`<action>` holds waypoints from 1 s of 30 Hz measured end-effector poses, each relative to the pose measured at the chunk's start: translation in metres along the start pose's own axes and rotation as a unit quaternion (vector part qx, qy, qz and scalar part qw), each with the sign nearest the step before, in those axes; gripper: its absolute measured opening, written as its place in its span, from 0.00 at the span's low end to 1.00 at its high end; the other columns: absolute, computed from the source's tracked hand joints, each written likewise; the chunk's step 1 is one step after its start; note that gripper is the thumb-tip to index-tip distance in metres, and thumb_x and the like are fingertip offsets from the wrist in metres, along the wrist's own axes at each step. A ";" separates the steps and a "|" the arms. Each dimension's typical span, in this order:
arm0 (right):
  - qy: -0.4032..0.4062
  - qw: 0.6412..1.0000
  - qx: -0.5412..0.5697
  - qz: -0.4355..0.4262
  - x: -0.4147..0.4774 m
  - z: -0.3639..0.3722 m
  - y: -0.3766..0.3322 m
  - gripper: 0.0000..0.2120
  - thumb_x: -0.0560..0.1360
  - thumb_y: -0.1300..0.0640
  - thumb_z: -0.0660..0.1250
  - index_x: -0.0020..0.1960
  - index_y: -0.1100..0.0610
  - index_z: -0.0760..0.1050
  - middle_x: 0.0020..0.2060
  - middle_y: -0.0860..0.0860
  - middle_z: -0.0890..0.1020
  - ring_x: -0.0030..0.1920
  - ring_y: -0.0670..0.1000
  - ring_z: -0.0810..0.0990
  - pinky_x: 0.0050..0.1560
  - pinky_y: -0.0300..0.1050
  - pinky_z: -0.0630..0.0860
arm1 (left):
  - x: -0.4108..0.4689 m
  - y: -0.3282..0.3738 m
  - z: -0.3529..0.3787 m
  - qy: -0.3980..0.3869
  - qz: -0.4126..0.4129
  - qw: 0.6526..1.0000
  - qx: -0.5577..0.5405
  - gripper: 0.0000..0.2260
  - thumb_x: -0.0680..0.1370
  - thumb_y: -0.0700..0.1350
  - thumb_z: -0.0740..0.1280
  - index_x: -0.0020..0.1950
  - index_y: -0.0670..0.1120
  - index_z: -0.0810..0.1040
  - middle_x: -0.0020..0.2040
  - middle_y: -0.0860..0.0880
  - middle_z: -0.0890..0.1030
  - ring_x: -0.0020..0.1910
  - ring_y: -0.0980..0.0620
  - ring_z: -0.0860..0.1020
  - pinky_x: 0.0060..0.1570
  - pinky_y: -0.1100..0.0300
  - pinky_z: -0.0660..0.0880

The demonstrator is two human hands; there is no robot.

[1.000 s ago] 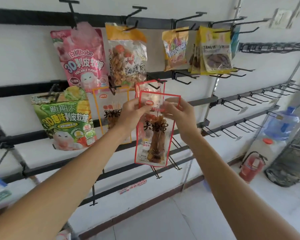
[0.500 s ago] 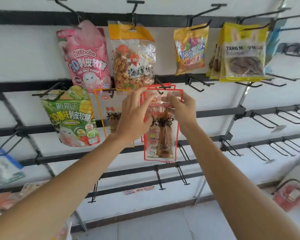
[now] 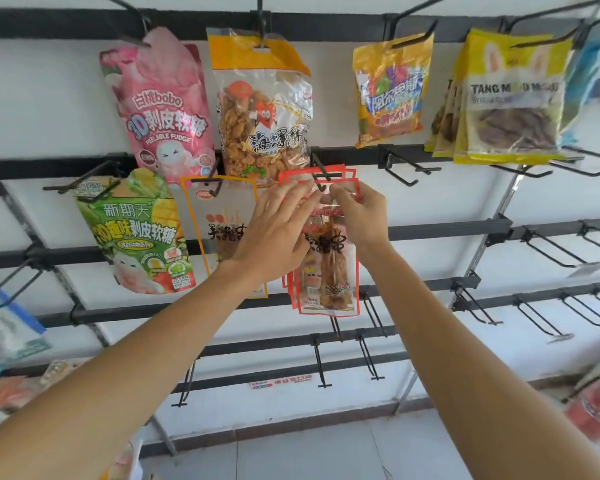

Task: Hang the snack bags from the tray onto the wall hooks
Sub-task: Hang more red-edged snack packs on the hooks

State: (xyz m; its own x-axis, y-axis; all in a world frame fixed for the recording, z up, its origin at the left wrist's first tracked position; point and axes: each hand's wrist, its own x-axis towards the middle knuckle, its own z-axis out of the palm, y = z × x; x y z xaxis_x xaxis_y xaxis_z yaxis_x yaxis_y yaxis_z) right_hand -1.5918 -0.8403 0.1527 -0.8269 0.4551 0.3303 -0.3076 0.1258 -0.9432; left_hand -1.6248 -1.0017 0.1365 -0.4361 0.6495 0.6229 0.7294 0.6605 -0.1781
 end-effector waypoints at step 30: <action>-0.248 0.870 -0.417 -0.084 -0.084 -0.008 0.041 0.29 0.80 0.45 0.61 0.79 0.47 0.60 0.80 0.52 0.58 0.80 0.56 0.50 0.77 0.58 0.56 | -0.101 0.019 0.006 -0.242 -0.155 0.958 -0.001 0.28 0.80 0.51 0.64 0.78 0.51 0.60 0.81 0.47 0.52 0.79 0.44 0.48 0.75 0.41 0.44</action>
State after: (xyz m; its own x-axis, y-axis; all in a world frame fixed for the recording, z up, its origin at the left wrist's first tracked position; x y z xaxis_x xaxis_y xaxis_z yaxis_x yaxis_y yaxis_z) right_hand -1.5316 -0.8663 0.0857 -0.9685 -0.0415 0.2455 -0.1655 0.8441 -0.5101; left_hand -1.5702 -1.0531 0.0656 -0.8248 0.5212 0.2195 0.5263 0.8494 -0.0391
